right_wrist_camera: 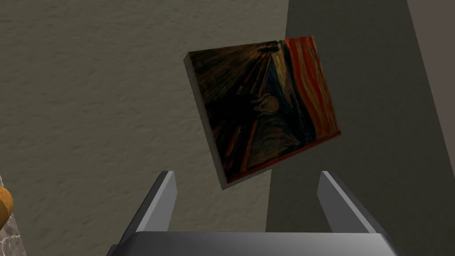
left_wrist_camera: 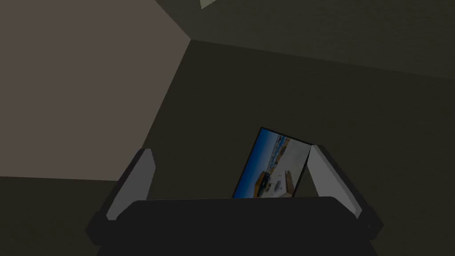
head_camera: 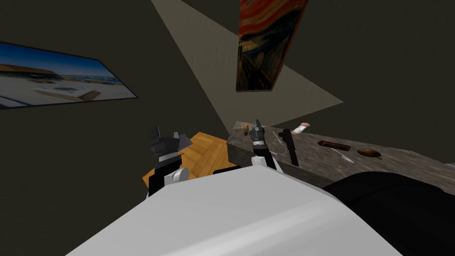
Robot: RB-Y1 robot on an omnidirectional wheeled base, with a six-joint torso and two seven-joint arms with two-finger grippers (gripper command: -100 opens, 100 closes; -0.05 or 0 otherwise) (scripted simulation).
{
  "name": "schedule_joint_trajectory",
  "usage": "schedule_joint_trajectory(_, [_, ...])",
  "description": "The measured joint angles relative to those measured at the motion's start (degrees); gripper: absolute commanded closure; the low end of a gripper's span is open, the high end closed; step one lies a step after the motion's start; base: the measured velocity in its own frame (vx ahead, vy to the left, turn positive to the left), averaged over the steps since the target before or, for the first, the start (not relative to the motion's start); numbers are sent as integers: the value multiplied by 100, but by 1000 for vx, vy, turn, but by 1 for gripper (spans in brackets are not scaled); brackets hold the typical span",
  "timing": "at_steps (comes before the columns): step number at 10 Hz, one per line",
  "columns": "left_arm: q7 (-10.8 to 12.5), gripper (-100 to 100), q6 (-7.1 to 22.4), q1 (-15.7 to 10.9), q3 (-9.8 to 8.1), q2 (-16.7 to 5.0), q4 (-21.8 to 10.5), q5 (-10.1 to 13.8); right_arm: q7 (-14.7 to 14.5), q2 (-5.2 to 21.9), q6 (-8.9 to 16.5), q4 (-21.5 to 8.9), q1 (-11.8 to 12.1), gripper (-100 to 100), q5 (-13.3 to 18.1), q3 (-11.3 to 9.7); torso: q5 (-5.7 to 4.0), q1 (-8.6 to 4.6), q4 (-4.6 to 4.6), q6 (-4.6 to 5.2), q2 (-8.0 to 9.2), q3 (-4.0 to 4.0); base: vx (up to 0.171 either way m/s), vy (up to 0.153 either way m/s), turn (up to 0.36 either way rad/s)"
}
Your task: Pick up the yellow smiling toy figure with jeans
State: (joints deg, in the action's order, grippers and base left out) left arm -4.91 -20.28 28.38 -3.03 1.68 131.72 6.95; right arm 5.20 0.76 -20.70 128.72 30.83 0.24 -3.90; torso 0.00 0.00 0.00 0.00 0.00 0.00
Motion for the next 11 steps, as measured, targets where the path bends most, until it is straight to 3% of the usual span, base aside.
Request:
schedule_joint_trajectory(5, [0,0,0,-1,0,0,0,0,-157,606,-13,-165,69,-100,326,118,1,2,10,0,45,26,-110,18,25])
schedule_joint_trajectory(11, [0,0,0,-1,0,0,0,0,-556,1606,-49,-642,145,-100,993,379,0,-2,10,0,42,25,-107,5,46])
